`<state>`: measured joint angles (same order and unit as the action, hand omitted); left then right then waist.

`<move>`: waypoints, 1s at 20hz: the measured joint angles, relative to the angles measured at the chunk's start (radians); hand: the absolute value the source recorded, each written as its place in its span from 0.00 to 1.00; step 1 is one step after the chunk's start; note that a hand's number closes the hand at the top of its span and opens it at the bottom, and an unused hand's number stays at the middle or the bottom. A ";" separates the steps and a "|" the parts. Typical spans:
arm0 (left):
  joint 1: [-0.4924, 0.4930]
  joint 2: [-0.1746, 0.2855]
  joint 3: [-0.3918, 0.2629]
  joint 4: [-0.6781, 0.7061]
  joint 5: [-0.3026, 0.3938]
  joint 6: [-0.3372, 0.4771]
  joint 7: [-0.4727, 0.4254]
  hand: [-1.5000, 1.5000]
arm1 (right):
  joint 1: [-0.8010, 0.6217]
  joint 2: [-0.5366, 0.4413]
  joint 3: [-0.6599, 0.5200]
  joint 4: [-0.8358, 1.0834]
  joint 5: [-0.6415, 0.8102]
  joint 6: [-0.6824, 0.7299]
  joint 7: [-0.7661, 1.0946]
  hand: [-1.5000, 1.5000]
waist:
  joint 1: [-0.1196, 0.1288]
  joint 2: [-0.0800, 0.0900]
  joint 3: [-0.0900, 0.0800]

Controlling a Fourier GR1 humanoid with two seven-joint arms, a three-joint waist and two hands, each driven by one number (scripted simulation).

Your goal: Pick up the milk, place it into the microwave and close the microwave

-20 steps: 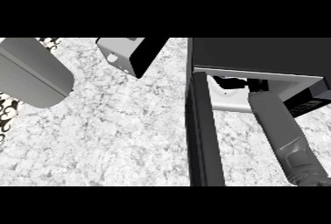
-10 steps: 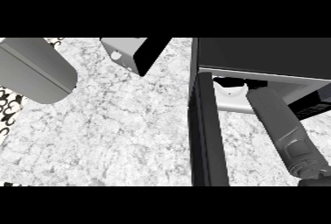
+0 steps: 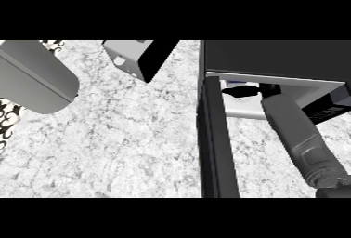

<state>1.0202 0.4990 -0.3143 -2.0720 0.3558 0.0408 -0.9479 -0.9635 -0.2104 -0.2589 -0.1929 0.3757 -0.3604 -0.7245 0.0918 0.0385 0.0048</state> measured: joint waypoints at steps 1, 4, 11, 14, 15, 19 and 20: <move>0.006 0.000 -0.011 -0.006 -0.010 -0.001 0.000 0.00 | 0.003 0.002 -0.007 0.006 -0.007 0.015 -0.012 0.00 | -0.001 -0.002 0.000; -0.015 -0.010 -0.041 -0.013 -0.033 0.006 0.022 0.00 | 0.013 0.001 -0.025 0.014 -0.027 0.067 -0.059 0.00 | -0.015 -0.006 0.000; -0.045 -0.039 -0.130 -0.055 -0.121 0.051 0.083 0.00 | 0.049 0.008 -0.056 0.019 -0.071 0.196 -0.140 0.00 | -0.047 -0.021 -0.002; -0.075 -0.053 -0.171 -0.083 -0.167 0.086 0.142 0.00 | 0.081 0.014 -0.058 0.010 -0.082 0.249 -0.162 0.00 | -0.065 -0.027 -0.002; -0.087 -0.061 -0.188 -0.091 -0.186 0.100 0.163 0.00 | 0.094 0.017 -0.056 0.005 -0.085 0.263 -0.172 0.00 | -0.069 -0.029 -0.003; -0.114 -0.072 -0.222 -0.112 -0.249 0.139 0.217 0.00 | 0.144 0.028 -0.047 -0.036 -0.099 0.341 -0.196 0.00 | -0.077 -0.040 -0.005; -0.123 -0.073 -0.230 -0.115 -0.264 0.146 0.234 0.00 | 0.157 0.033 -0.043 -0.048 -0.102 0.353 -0.200 0.00 | -0.080 -0.042 -0.006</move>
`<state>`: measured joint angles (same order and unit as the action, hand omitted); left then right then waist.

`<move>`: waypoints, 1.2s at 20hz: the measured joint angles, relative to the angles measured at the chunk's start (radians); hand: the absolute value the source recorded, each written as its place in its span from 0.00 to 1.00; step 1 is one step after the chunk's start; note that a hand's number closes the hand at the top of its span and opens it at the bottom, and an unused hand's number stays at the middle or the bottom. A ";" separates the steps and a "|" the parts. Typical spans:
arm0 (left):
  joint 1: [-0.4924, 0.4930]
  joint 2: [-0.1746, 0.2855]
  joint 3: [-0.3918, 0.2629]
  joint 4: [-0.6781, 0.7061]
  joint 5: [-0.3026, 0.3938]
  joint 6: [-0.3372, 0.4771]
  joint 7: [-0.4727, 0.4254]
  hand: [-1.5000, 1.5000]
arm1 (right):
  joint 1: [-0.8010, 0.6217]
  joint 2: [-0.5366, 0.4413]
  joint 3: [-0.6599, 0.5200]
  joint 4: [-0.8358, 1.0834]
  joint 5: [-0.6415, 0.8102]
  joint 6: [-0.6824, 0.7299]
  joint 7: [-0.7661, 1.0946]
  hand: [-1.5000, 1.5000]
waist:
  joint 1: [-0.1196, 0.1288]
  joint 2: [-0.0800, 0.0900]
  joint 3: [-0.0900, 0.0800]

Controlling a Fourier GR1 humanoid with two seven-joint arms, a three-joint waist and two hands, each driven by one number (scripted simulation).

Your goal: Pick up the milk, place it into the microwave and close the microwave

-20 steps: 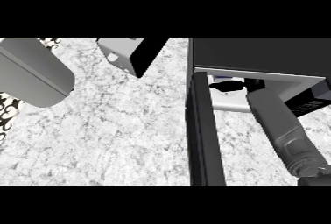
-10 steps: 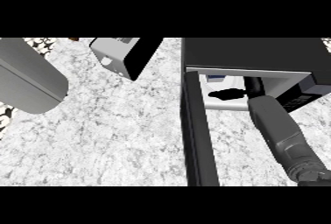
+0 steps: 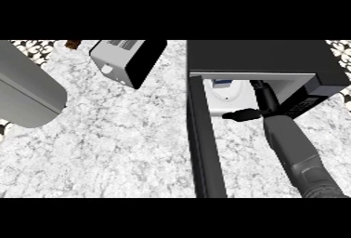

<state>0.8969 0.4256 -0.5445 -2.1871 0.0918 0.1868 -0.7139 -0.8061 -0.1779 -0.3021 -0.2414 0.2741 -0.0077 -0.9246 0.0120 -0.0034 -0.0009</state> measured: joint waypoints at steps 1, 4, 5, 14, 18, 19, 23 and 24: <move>-0.017 -0.004 0.001 0.010 -0.009 0.003 0.009 0.00 | 0.020 0.007 0.004 -0.013 -0.002 0.010 -0.006 0.00 | -0.005 -0.003 -0.001; -0.066 -0.004 -0.006 -0.004 -0.033 0.009 0.078 0.00 | 0.070 0.015 0.021 -0.053 -0.004 0.053 -0.025 0.00 | -0.015 -0.008 -0.002; -0.079 -0.004 -0.009 -0.008 -0.037 0.009 0.100 0.00 | 0.087 0.019 0.026 -0.068 -0.006 0.063 -0.026 0.00 | -0.019 -0.010 -0.003; -0.245 -0.046 -0.098 0.057 -0.121 -0.006 0.292 1.00 | 0.332 0.006 0.062 -0.238 -0.044 0.183 -0.046 0.00 | -0.064 -0.013 -0.002; -0.355 -0.095 -0.118 0.101 -0.147 -0.010 0.402 1.00 | 0.454 -0.018 0.078 -0.379 -0.076 0.221 -0.022 0.00 | -0.074 -0.010 -0.002; -0.381 -0.113 -0.128 0.117 -0.155 -0.009 0.418 1.00 | 0.486 -0.031 0.079 -0.420 -0.087 0.233 -0.011 0.00 | -0.074 -0.010 -0.002; -0.513 -0.183 -0.138 0.205 -0.204 -0.005 0.502 1.00 | 0.631 -0.061 0.084 -0.587 -0.132 0.263 0.019 0.00 | -0.074 -0.007 -0.002; -0.548 -0.205 -0.141 0.233 -0.221 0.001 0.523 1.00 | 0.669 -0.066 0.083 -0.632 -0.145 0.269 0.026 0.00 | -0.074 -0.007 -0.002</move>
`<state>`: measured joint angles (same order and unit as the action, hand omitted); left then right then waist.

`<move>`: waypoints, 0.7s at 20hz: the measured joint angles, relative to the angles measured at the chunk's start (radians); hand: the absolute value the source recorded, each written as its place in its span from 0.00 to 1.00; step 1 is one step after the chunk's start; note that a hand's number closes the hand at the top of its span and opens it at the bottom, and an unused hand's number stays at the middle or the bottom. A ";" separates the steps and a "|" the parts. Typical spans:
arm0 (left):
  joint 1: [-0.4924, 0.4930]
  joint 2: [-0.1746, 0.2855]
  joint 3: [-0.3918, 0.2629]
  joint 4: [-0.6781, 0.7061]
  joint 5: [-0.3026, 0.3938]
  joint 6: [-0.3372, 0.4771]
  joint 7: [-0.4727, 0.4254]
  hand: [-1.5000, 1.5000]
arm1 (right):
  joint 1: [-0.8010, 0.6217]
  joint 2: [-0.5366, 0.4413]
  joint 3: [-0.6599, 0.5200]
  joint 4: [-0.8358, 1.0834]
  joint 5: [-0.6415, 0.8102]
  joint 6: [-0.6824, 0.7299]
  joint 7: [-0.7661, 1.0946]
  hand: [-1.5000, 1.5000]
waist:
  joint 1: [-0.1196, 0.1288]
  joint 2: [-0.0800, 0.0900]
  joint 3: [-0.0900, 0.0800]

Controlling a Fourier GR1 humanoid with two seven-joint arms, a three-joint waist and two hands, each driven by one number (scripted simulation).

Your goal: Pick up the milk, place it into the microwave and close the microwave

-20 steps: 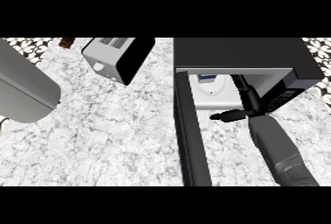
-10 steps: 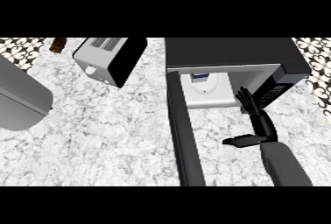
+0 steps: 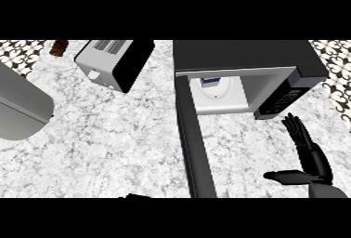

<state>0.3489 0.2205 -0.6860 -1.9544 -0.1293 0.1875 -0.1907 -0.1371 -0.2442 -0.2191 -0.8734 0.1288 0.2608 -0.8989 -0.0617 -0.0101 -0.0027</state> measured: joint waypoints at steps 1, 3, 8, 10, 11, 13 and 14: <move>-0.048 -0.021 0.005 0.028 -0.010 -0.004 0.029 1.00 | 0.033 -0.009 -0.001 -0.039 -0.009 0.004 0.004 0.00 | 0.000 0.001 0.000; -0.116 -0.054 -0.001 0.095 -0.022 -0.021 0.065 1.00 | 0.105 -0.024 -0.005 -0.122 -0.031 0.010 0.016 0.00 | 0.007 0.003 0.000; -0.304 -0.113 -0.022 0.253 -0.030 -0.120 0.180 1.00 | 0.226 -0.073 -0.031 -0.264 -0.087 0.037 0.049 0.00 | 0.006 0.008 0.001; -0.379 -0.153 -0.030 0.357 -0.041 -0.136 0.187 1.00 | 0.267 -0.085 -0.040 -0.311 -0.107 0.044 0.059 0.00 | 0.010 0.009 0.001; -0.413 -0.166 -0.034 0.412 -0.040 -0.133 0.177 1.00 | 0.292 -0.089 -0.041 -0.349 -0.118 0.049 0.066 0.00 | 0.009 0.009 0.001; -0.477 -0.186 -0.064 0.508 -0.007 -0.117 0.157 1.00 | 0.340 -0.097 -0.047 -0.402 -0.142 0.061 0.069 0.00 | 0.011 0.010 0.001; -0.508 -0.193 -0.084 0.557 0.011 -0.102 0.138 1.00 | 0.352 -0.098 -0.048 -0.420 -0.154 0.066 0.068 0.00 | 0.012 0.011 0.001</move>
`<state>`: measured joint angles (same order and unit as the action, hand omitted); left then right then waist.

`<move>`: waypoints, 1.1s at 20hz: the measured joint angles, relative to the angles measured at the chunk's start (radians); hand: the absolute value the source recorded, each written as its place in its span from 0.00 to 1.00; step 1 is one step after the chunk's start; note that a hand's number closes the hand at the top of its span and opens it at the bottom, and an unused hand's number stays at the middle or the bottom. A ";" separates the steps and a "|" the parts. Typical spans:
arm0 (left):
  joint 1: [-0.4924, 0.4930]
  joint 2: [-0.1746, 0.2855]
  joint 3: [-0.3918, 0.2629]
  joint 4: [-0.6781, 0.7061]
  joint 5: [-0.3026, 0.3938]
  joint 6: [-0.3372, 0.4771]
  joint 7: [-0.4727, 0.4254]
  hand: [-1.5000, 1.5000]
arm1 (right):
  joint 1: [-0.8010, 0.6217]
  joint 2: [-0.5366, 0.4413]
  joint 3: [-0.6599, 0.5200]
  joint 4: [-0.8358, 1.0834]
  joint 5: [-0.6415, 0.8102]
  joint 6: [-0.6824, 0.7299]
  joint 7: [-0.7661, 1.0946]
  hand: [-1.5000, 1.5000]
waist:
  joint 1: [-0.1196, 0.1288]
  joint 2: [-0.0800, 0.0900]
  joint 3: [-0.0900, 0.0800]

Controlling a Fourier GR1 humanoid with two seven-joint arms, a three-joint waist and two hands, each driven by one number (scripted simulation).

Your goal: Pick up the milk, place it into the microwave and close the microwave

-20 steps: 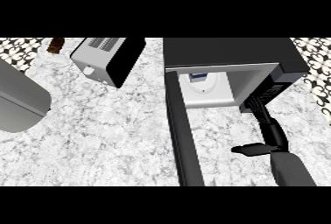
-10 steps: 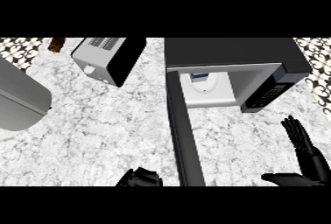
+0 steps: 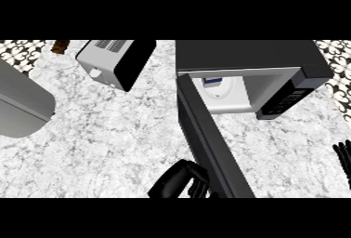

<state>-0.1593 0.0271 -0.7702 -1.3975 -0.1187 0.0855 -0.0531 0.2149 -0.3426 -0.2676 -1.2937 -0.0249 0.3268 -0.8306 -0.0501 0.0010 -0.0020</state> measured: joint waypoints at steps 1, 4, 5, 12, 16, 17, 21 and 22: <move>-0.030 -0.005 -0.015 0.043 0.019 0.008 -0.022 1.00 | 0.012 -0.011 -0.007 -0.017 -0.020 0.013 0.004 0.00 | -0.001 0.001 0.000; -0.114 -0.013 -0.087 0.153 0.091 0.056 -0.067 1.00 | 0.028 -0.032 -0.011 -0.065 -0.063 0.035 0.024 0.00 | -0.012 0.004 0.000; -0.138 -0.015 -0.115 0.179 0.122 0.074 -0.075 1.00 | 0.026 -0.044 -0.017 -0.072 -0.079 0.044 0.030 0.00 | -0.013 0.005 0.000; -0.249 -0.021 -0.253 0.288 0.255 0.255 -0.096 1.00 | 0.035 -0.084 -0.008 -0.171 -0.160 0.078 0.067 0.00 | -0.053 0.009 -0.001; -0.301 -0.022 -0.277 0.313 0.313 0.347 -0.086 1.00 | 0.025 -0.114 -0.010 -0.234 -0.198 0.085 0.086 0.00 | -0.085 0.014 -0.003; -0.314 -0.022 -0.282 0.318 0.326 0.369 -0.084 1.00 | 0.023 -0.121 -0.006 -0.248 -0.206 0.090 0.094 0.00 | -0.091 0.015 -0.003; -0.357 -0.023 -0.273 0.321 0.384 0.449 -0.103 1.00 | 0.011 -0.147 0.007 -0.294 -0.247 0.110 0.128 0.00 | -0.116 0.022 -0.005; -0.368 -0.023 -0.268 0.319 0.399 0.466 -0.109 1.00 | 0.007 -0.156 0.009 -0.301 -0.256 0.115 0.137 0.00 | -0.123 0.024 -0.005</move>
<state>-0.5277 0.0041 -1.0382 -1.0789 0.2803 0.5515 -0.1624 0.2217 -0.4982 -0.2583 -1.5951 -0.2812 0.4420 -0.6938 -0.1729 0.0249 -0.0073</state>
